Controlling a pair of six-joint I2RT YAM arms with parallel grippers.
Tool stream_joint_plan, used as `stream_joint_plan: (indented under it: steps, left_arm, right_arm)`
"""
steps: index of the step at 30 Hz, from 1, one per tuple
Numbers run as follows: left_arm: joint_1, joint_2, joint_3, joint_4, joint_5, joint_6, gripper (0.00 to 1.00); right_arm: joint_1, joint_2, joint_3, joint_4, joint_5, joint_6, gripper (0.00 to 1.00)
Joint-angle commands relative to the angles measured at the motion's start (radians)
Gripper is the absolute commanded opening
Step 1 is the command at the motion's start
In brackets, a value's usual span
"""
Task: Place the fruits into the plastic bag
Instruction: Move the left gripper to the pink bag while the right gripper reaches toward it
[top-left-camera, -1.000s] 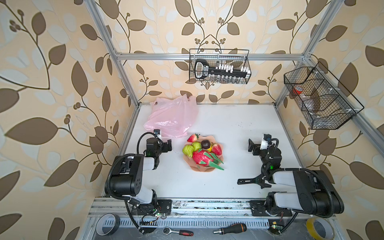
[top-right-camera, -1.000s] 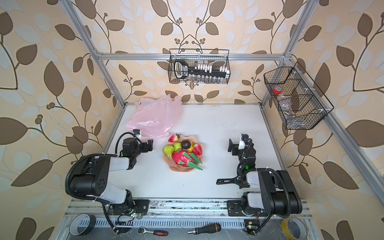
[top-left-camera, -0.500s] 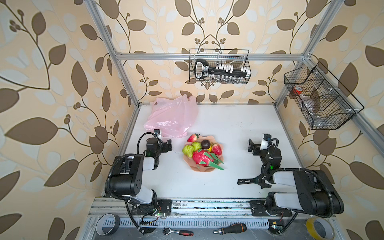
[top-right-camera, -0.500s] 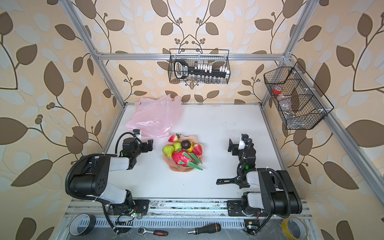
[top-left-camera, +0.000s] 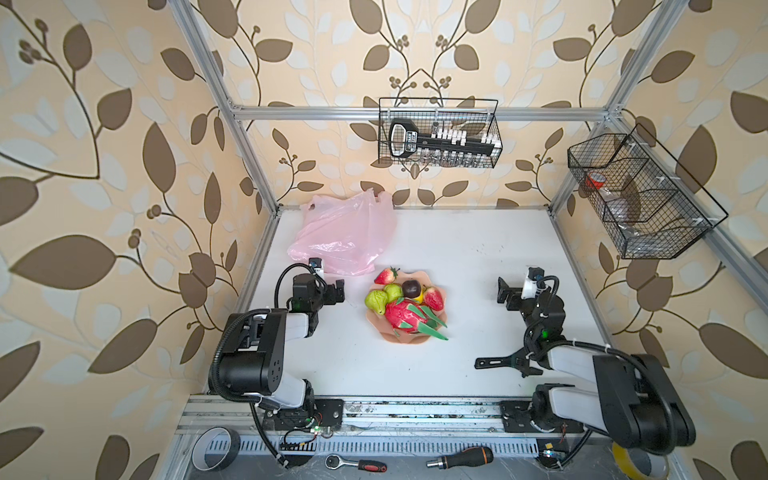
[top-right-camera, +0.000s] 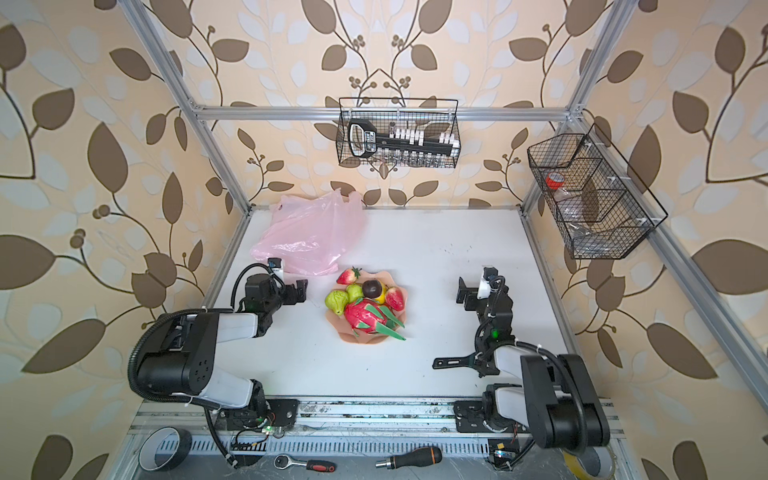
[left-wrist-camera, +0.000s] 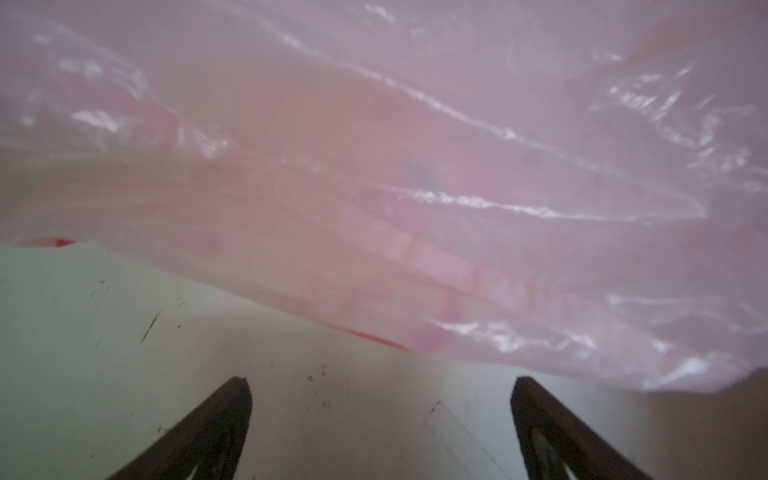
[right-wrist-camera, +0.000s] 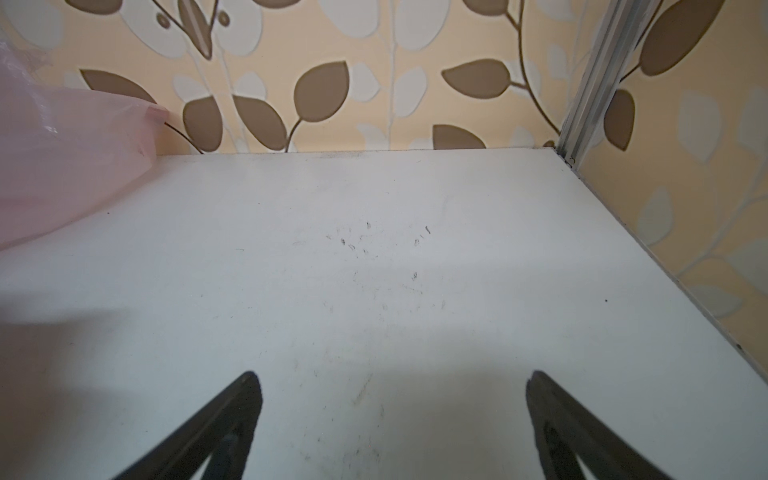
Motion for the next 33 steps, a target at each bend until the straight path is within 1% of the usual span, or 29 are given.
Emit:
stream_joint_plan:
  steps: [1, 3, 5, 6, 9, 10, 12, 14, 16, 18, 20, 22, 25, 28, 31, 33]
  left_arm:
    - [-0.007, -0.116, 0.156, -0.258, 0.04, -0.005, 0.99]
    - [-0.008, -0.179, 0.205, -0.36, 0.031, -0.057, 0.99]
    - [-0.007, -0.257, 0.238, -0.45, 0.035, -0.133, 0.99]
    - [-0.008, -0.286, 0.254, -0.493, 0.035, -0.174, 0.99]
    - [-0.007, -0.354, 0.352, -0.684, 0.031, -0.309, 0.99]
    - [-0.008, -0.364, 0.394, -0.759, 0.039, -0.346, 0.99]
    - [-0.008, -0.367, 0.474, -0.868, 0.08, -0.382, 0.99]
    - [-0.008, -0.353, 0.559, -0.986, 0.115, -0.423, 0.99]
    - [-0.008, -0.326, 0.629, -1.084, 0.159, -0.455, 0.99]
    - [-0.007, -0.303, 0.67, -1.157, 0.209, -0.503, 0.99]
    - [-0.009, -0.301, 0.665, -1.191, 0.272, -0.553, 0.99]
    - [-0.019, -0.322, 0.626, -1.189, 0.306, -0.592, 0.99]
    - [-0.035, -0.364, 0.56, -1.188, 0.32, -0.601, 0.99]
    - [-0.037, -0.386, 0.526, -1.202, 0.326, -0.592, 0.99]
    - [-0.037, -0.389, 0.512, -1.201, 0.363, -0.591, 0.99]
    - [-0.037, -0.386, 0.509, -1.207, 0.377, -0.594, 0.99]
  right_arm:
    - [0.026, -0.122, 0.083, -0.219, 0.043, -0.017, 1.0]
    - [0.059, -0.199, 0.126, -0.352, 0.099, 0.017, 1.0]
    - [0.085, -0.275, 0.182, -0.497, 0.081, 0.062, 1.0]
    - [0.105, -0.303, 0.209, -0.554, 0.089, 0.088, 1.0]
    - [0.123, -0.373, 0.319, -0.786, 0.06, 0.184, 1.0]
    - [0.123, -0.386, 0.358, -0.858, 0.02, 0.212, 1.0]
    - [0.122, -0.404, 0.425, -0.974, -0.055, 0.253, 1.0]
    - [0.122, -0.404, 0.489, -1.079, -0.153, 0.294, 1.0]
    - [0.121, -0.375, 0.535, -1.147, -0.247, 0.321, 1.0]
    - [0.12, -0.325, 0.572, -1.215, -0.346, 0.346, 1.0]
    - [0.123, -0.282, 0.581, -1.234, -0.436, 0.378, 0.99]
    - [0.137, -0.252, 0.563, -1.212, -0.499, 0.403, 0.96]
    - [0.177, -0.214, 0.534, -1.173, -0.536, 0.429, 0.94]
    - [0.21, -0.173, 0.506, -1.101, -0.585, 0.466, 0.9]
    - [0.256, -0.116, 0.505, -1.075, -0.578, 0.459, 0.88]
    - [0.267, -0.08, 0.509, -1.065, -0.577, 0.46, 0.86]
